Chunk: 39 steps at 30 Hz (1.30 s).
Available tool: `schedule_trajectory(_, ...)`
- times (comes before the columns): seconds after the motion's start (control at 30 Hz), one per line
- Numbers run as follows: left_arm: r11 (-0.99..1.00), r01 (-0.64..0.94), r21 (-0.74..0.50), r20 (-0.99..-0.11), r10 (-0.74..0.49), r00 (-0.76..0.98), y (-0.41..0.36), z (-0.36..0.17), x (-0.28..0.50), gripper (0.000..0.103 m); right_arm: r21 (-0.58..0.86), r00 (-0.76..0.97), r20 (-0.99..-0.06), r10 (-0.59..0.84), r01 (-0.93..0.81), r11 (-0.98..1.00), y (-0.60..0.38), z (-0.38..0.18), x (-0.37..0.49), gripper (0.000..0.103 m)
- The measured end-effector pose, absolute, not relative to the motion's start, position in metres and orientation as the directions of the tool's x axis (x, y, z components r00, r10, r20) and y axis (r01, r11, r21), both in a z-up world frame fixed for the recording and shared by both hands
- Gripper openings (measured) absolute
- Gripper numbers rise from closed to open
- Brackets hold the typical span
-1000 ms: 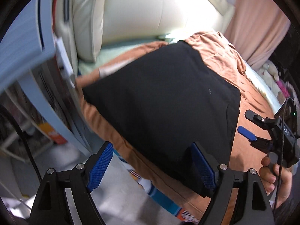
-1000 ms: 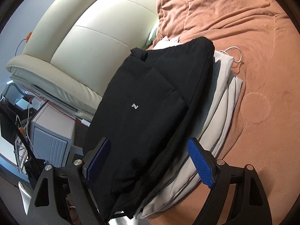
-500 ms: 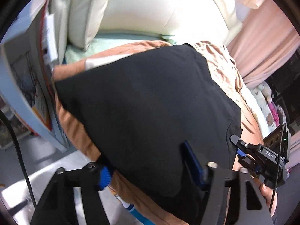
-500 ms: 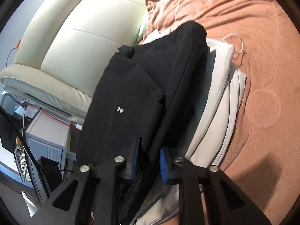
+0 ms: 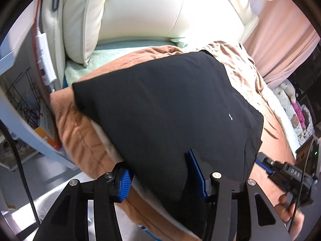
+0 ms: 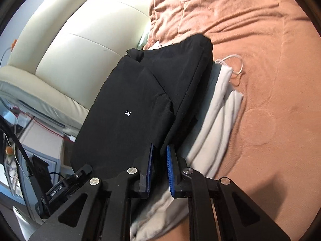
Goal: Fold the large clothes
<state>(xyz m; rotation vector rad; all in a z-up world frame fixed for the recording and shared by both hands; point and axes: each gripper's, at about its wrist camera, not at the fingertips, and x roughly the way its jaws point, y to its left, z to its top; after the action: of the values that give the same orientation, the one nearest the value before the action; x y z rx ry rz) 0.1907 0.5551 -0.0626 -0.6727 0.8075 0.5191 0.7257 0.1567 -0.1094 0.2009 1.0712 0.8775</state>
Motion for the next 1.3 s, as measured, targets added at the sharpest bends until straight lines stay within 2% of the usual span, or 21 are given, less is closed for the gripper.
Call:
schedule_trajectory(0.13, 0.695, -0.646, -0.315, -0.793, 0.182, 0.581, 0.536, -0.056, 0.180, 0.054, 0.484, 0.216, -0.710, 0.670, -0.541, 0.687, 0.144, -0.096, 0.713, 0.012)
schedule_trajectory(0.2, 0.705, -0.640, -0.306, -0.791, 0.185, 0.583, 0.524, -0.051, 0.174, 0.054, 0.462, 0.235, -0.715, 0.658, -0.548, 0.698, 0.136, -0.087, 0.703, 0.041)
schedule_trajectory(0.23, 0.711, -0.635, -0.303, -0.790, 0.185, 0.584, 0.519, -0.049, 0.172, 0.054, 0.458, 0.250, -0.706, 0.662, -0.552, 0.697, 0.131, -0.080, 0.697, 0.080)
schedule_trajectory(0.27, 0.720, -0.628, -0.297, -0.790, 0.184, 0.585, 0.512, -0.046, 0.170, 0.054, 0.451, 0.268, -0.696, 0.666, -0.559, 0.696, 0.125, -0.067, 0.694, 0.089)
schedule_trajectory(0.33, 0.737, -0.612, -0.288, -0.784, 0.185, 0.592, 0.497, -0.038, 0.165, 0.056, 0.430, 0.279, -0.692, 0.666, -0.582, 0.690, 0.114, -0.050, 0.679, 0.089)
schedule_trajectory(0.4, 0.747, -0.596, -0.295, -0.770, 0.184, 0.611, 0.483, -0.030, 0.158, 0.070, 0.418, 0.283, -0.688, 0.668, -0.599, 0.684, 0.104, -0.039, 0.664, 0.089)
schedule_trajectory(0.47, 0.763, -0.576, -0.295, -0.743, 0.195, 0.640, 0.464, -0.018, 0.150, 0.092, 0.383, 0.310, -0.686, 0.658, -0.616, 0.689, 0.088, -0.027, 0.644, 0.090)
schedule_trajectory(0.57, 0.794, -0.546, -0.269, -0.708, 0.221, 0.670, 0.434, 0.004, 0.138, 0.103, 0.333, 0.353, -0.680, 0.643, -0.632, 0.699, 0.063, -0.008, 0.615, 0.090)
schedule_trajectory(0.9, 0.876, -0.432, -0.215, -0.619, 0.219, 0.754, 0.347, 0.063, 0.097, 0.102, 0.300, 0.461, -0.623, 0.632, -0.605, 0.737, -0.019, 0.043, 0.540, 0.091)
schedule_trajectory(1.3, 0.925, -0.337, -0.177, -0.555, 0.189, 0.810, 0.268, 0.101, 0.052, 0.102, 0.217, 0.589, -0.551, 0.591, -0.583, 0.783, -0.118, 0.079, 0.448, 0.091)
